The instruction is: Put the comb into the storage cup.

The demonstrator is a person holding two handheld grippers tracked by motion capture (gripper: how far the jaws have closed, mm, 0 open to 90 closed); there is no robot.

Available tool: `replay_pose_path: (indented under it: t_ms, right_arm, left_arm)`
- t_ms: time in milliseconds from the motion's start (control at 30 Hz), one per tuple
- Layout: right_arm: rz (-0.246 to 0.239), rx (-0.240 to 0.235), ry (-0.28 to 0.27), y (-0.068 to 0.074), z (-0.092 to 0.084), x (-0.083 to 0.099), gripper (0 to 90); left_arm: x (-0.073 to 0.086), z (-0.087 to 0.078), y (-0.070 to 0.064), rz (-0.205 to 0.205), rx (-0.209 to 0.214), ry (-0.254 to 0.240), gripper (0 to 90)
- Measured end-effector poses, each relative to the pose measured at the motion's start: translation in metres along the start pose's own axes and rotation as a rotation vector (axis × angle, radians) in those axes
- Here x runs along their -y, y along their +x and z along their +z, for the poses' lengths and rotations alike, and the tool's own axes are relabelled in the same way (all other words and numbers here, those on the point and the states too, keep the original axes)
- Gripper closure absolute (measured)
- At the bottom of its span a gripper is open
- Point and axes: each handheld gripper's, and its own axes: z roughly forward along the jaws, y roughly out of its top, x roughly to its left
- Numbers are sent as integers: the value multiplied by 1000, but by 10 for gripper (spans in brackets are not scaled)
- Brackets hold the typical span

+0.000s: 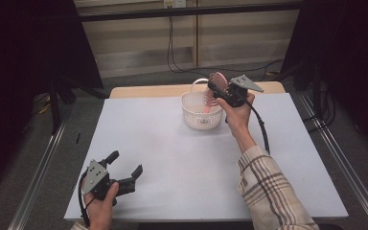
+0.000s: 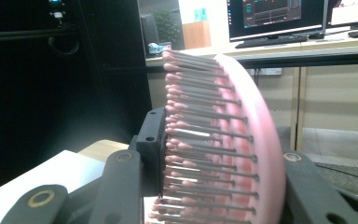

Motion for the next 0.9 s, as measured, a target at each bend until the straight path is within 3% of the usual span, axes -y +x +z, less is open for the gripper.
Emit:
replay_pose_path:
  t_ms: [400, 900]
  right_arm:
    - [-15, 60, 37, -15, -4, 0, 569]
    - [-24, 94, 62, -26, -5, 2, 548]
  left_arm:
    - [0, 1, 0, 7, 3, 6, 35]
    - [0, 1, 0, 3, 1, 5, 35]
